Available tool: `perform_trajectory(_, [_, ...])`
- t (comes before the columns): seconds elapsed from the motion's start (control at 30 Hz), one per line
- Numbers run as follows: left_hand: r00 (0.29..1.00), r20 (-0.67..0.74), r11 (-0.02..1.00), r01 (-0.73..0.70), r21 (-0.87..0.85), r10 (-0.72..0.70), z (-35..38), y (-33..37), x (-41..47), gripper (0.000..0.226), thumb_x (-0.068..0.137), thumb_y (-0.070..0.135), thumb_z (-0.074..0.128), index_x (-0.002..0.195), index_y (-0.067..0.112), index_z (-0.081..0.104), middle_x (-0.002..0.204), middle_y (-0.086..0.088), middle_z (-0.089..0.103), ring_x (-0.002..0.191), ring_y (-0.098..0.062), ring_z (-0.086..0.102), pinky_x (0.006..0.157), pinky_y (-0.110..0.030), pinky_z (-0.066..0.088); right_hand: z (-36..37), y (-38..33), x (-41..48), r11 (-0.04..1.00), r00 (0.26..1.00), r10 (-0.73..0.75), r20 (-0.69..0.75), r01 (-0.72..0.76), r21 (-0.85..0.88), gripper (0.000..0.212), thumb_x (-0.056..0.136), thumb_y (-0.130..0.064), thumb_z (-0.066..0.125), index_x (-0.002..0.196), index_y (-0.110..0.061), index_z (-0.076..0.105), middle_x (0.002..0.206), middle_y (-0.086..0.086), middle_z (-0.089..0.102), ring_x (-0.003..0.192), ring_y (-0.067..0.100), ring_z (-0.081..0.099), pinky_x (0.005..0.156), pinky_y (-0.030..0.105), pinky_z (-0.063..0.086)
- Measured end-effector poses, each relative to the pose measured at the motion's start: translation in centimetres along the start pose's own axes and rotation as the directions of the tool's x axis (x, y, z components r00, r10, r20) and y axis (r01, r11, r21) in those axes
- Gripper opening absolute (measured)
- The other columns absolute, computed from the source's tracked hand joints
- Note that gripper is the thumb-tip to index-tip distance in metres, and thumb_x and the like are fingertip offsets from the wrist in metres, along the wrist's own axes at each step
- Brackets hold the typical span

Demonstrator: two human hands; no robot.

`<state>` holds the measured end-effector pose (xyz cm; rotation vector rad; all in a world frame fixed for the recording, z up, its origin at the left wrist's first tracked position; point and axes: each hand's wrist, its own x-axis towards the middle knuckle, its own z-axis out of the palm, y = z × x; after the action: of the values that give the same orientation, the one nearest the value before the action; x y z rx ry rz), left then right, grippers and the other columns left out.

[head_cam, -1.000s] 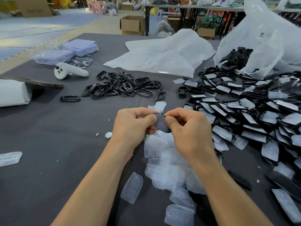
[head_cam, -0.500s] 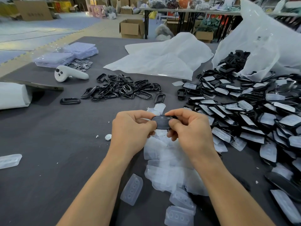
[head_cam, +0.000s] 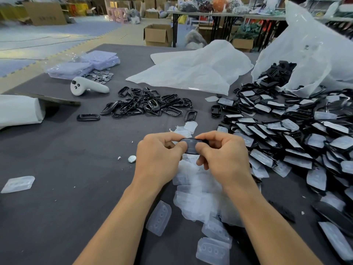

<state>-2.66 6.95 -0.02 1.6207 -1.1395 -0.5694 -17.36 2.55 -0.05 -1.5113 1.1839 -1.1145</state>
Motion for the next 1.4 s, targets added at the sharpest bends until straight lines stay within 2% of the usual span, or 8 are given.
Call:
perform_trajectory(0.2, [0.983, -0.027, 0.945, 0.165, -0.282, -0.180, -0.1, -0.2, 0.5, 0.022, 0.087, 0.004, 0.075, 0.081, 0.024, 0.081, 0.053, -0.005, 0.067, 0.044, -0.013, 0.056, 0.044, -0.022, 0.046, -0.2, -0.7, -0.3, 0.991, 0.995, -0.081, 0.053, 0.086, -0.102, 0.029, 0.081, -0.012, 0.078, 0.101, -0.032, 0.075, 0.080, -0.014, 0.076, 0.062, 0.008, 0.071, 0.059, 0.022, 0.056])
perform_trajectory(0.43, [0.981, 0.025, 0.935, 0.190, -0.298, -0.191, -0.6, -0.5, 0.0, 0.019, 0.085, 0.003, 0.074, 0.084, 0.020, 0.084, 0.055, -0.010, 0.067, 0.048, -0.015, 0.055, 0.049, -0.023, 0.047, -0.3, -0.6, -1.1, 0.869, 0.973, -0.218, 0.069, 0.226, -0.440, 0.043, 0.069, -0.026, 0.091, 0.109, -0.034, 0.075, 0.093, -0.031, 0.060, 0.088, -0.015, 0.054, 0.081, -0.001, 0.035])
perform_trajectory(0.6, [0.996, -0.068, 0.989, 0.054, -0.136, -0.064, 0.0, -0.4, -0.7, 0.016, 0.086, 0.027, 0.079, 0.080, 0.042, 0.080, 0.059, 0.004, 0.071, 0.051, -0.003, 0.062, 0.056, -0.012, 0.048, -2.6, -1.1, 0.2, 0.760, 0.940, -0.338, -0.037, 0.250, -0.600, 0.044, 0.063, -0.024, 0.095, 0.103, -0.028, 0.078, 0.101, -0.016, 0.068, 0.104, 0.014, 0.056, 0.102, 0.039, 0.043])
perform_trajectory(0.83, [0.967, -0.240, 0.986, 0.118, 0.120, -0.087, -0.2, -0.5, -0.2, 0.019, 0.086, 0.034, 0.073, 0.068, 0.038, 0.074, 0.064, 0.026, 0.067, 0.067, 0.003, 0.063, 0.060, -0.023, 0.047, -7.2, 0.6, 2.0, 0.755, 0.865, -0.165, -0.475, -0.199, -0.625, 0.059, 0.079, -0.032, 0.084, 0.132, -0.013, 0.066, 0.130, 0.015, 0.068, 0.128, 0.035, 0.055, 0.116, 0.050, 0.034])
perform_trajectory(1.0, [0.970, -0.236, 0.966, 0.112, 0.232, -0.055, -0.2, -1.0, 0.4, 0.017, 0.085, 0.026, 0.066, 0.071, 0.032, 0.074, 0.070, 0.019, 0.070, 0.071, 0.000, 0.064, 0.067, -0.027, 0.050, -2.9, 0.1, 1.8, 0.736, 0.914, -0.322, -0.249, 0.076, -0.673, 0.029, 0.084, -0.021, 0.077, 0.112, -0.017, 0.075, 0.129, 0.007, 0.069, 0.127, 0.029, 0.054, 0.116, 0.045, 0.031])
perform_trajectory(1.17, [0.995, -0.069, 0.936, -0.046, 0.348, 0.074, 0.1, -2.0, 0.7, 0.035, 0.084, 0.006, 0.065, 0.110, 0.026, 0.077, 0.127, 0.015, 0.062, 0.126, -0.012, 0.050, 0.096, -0.011, 0.031, 1.4, 0.0, 2.9, 0.729, 0.945, -0.325, -0.036, 0.226, -0.646, 0.024, 0.086, -0.013, 0.069, 0.108, -0.017, 0.076, 0.123, 0.005, 0.071, 0.124, 0.026, 0.055, 0.111, 0.037, 0.033])
perform_trajectory(1.27, [0.991, 0.084, 0.918, -0.128, 0.375, 0.104, 0.2, -2.1, 1.0, 0.057, 0.089, 0.005, 0.060, 0.143, 0.025, 0.060, 0.153, 0.009, 0.050, 0.148, -0.014, 0.034, 0.121, -0.025, 0.022, 2.8, -0.4, 5.2, 0.738, 0.984, -0.167, 0.061, 0.166, -0.654, 0.038, 0.091, -0.012, 0.057, 0.124, -0.021, 0.071, 0.120, 0.007, 0.065, 0.119, 0.028, 0.055, 0.101, 0.033, 0.038])
perform_trajectory(1.4, [0.972, 0.208, 0.858, -0.198, 0.474, 0.109, 0.6, -2.4, 1.1, 0.053, 0.090, 0.017, 0.057, 0.141, 0.028, 0.058, 0.158, 0.010, 0.045, 0.150, -0.012, 0.031, 0.125, -0.036, 0.021, 3.9, -0.9, 8.6, 0.551, 0.983, -0.073, 0.169, 0.181, -0.815, 0.045, 0.092, -0.007, 0.050, 0.133, -0.017, 0.062, 0.128, 0.009, 0.061, 0.125, 0.031, 0.050, 0.104, 0.040, 0.039])
